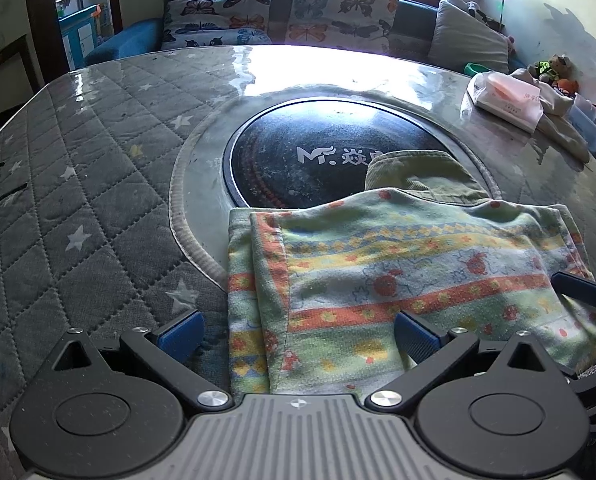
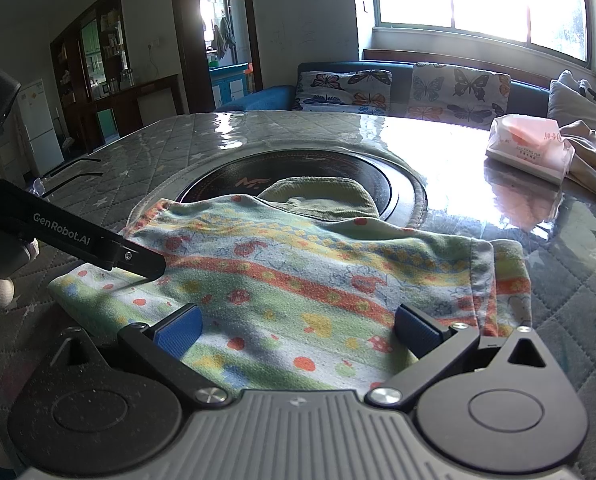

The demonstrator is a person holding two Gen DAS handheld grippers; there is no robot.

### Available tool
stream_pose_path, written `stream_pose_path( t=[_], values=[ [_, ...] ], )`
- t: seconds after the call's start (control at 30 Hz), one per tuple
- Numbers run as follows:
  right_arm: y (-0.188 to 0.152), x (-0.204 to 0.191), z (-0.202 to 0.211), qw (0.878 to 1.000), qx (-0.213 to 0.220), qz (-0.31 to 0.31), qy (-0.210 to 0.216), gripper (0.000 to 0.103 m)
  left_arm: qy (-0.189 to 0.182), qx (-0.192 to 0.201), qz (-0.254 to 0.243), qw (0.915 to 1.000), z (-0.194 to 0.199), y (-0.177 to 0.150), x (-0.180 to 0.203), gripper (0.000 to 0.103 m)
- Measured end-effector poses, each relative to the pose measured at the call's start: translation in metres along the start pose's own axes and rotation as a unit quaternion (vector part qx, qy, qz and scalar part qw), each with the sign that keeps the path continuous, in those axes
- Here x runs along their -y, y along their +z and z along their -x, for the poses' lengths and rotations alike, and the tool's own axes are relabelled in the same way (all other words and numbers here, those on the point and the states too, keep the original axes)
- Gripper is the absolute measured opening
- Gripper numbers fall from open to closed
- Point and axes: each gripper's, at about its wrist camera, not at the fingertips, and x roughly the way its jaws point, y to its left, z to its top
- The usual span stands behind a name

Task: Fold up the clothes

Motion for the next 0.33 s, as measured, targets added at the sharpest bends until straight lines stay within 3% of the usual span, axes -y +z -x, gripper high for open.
stream_pose_path(
  t=[0.33],
  values=[
    [0.0002,0.0,0.0001,1.0,0.0,0.0,-0.001,0.103,-0.002,0.001,-0.002,1.0,0.0003,-0.0005,-0.001,0.103]
  ],
)
